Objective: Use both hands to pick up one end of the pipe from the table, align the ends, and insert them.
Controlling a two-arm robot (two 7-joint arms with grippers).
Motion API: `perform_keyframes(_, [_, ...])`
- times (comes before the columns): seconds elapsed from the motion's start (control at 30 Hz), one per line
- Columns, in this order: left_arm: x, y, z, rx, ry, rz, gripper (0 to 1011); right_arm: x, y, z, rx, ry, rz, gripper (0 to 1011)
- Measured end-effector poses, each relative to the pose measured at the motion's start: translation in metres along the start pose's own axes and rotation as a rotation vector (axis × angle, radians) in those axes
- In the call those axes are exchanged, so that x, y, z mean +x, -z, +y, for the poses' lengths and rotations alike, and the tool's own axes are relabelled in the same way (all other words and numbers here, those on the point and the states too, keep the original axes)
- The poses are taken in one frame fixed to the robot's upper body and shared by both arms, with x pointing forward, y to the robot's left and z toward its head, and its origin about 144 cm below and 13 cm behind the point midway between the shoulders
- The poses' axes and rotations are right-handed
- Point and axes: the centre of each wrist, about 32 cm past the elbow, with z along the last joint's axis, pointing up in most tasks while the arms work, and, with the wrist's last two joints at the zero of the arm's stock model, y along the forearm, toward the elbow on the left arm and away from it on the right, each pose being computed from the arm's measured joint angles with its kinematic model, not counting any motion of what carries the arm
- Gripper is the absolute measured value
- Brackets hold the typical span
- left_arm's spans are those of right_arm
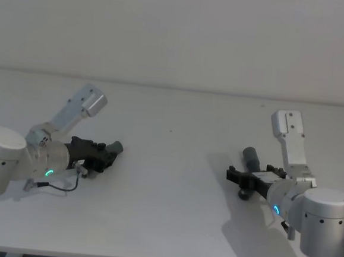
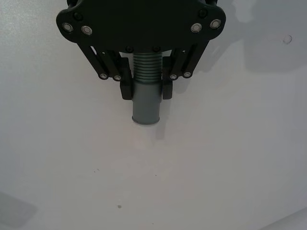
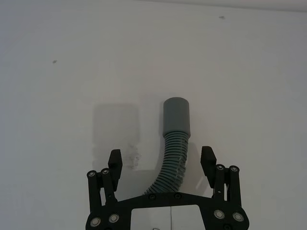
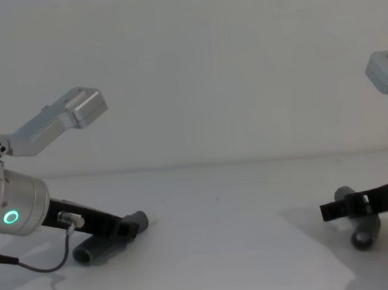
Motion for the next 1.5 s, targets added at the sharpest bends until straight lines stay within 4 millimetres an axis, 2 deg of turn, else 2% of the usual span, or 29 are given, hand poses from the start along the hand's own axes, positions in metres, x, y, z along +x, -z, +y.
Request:
perform_keyframes(0.8, [0.0000, 0.0000, 0.0000, 0.000, 0.000, 0.000, 353, -0.0024, -0.0010, 0.0026, -0.013, -0.014, 0.016, 987])
perform_keyframes(1.03, [0.0000, 0.0000, 0.0000, 0.000, 0.000, 0.000, 353, -0.0027, -0.0011, 0.0029, -0.014, -0.016, 0.017, 830])
perform_keyframes(1.2, [0.0000, 0.0000, 0.0000, 0.000, 0.000, 0.000, 353, -0.0026, -0.0011, 0.0030, -0.015, -0.016, 0.017, 645])
perform_keyframes(1.27, [0.0000, 0.0000, 0.0000, 0.000, 0.000, 0.000, 353, -0.0026, -0.0011, 0.0030, -0.015, -0.016, 0.017, 623])
perform_keyframes(1.3, [0.0000, 0.0000, 0.0000, 0.000, 0.000, 0.000, 353, -0.0027, -0.0011, 0.0030, -0.015, -0.016, 0.017, 559])
perform_keyframes(1.37, [0.0000, 0.0000, 0.0000, 0.000, 0.000, 0.000, 353, -0.0027, -0.0010, 0.0031, -0.016, -0.016, 0.017, 522])
perform_keyframes(1.5, [0.0000, 0.0000, 0.0000, 0.000, 0.000, 0.000, 353, -0.0028, -0.0010, 0.0031, -0.016, -0.016, 0.017, 382])
